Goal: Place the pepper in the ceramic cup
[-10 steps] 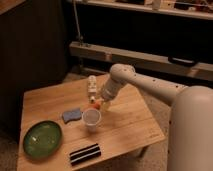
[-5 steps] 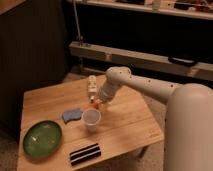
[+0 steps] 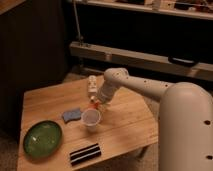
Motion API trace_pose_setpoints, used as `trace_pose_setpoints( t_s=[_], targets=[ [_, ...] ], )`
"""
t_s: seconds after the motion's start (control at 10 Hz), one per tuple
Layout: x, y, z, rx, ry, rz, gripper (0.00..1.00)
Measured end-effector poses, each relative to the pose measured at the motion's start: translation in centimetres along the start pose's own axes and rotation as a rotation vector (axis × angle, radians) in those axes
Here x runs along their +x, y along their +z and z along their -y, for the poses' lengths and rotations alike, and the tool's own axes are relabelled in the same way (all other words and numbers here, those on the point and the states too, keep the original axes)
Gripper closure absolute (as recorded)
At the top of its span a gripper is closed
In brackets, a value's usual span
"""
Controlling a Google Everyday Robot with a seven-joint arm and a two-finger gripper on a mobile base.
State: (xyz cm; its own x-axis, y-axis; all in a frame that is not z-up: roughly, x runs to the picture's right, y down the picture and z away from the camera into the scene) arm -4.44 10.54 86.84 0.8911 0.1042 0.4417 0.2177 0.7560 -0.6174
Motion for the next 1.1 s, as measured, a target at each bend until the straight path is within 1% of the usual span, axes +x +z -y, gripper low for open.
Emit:
trace_pose_setpoints(
  t_s=[0.4, 0.7, 1.0, 1.1],
  targets=[
    [0.4, 1.2, -0.3, -0.024, 0.006, -0.01, 0.35],
    [0.6, 2.1, -0.5, -0.062, 0.014, -0.001, 0.35],
    [0.6, 2.0, -0.5, -0.064, 0.014, -0.003, 0.35],
    [0.6, 1.9, -0.5, -0.063, 0.015, -0.003, 0.39]
  ],
)
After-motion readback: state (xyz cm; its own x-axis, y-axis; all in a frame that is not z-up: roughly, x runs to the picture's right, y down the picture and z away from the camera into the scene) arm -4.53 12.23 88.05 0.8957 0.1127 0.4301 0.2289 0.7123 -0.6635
